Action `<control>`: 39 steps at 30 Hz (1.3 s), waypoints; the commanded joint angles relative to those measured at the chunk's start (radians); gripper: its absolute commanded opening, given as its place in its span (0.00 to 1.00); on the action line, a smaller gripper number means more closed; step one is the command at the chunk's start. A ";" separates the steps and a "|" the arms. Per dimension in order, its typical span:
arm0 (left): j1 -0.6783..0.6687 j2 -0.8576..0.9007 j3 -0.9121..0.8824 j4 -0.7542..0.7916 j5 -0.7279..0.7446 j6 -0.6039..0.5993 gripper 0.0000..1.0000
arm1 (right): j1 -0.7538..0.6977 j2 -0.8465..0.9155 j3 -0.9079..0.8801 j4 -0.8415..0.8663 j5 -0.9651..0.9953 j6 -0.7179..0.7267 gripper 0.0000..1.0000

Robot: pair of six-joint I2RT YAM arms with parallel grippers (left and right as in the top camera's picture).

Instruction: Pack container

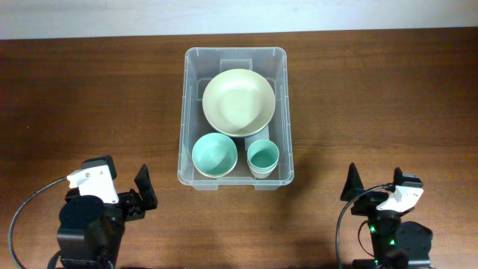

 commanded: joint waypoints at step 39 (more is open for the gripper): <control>0.006 -0.004 -0.006 0.002 0.008 -0.013 1.00 | -0.001 -0.019 -0.236 0.263 -0.038 -0.185 0.99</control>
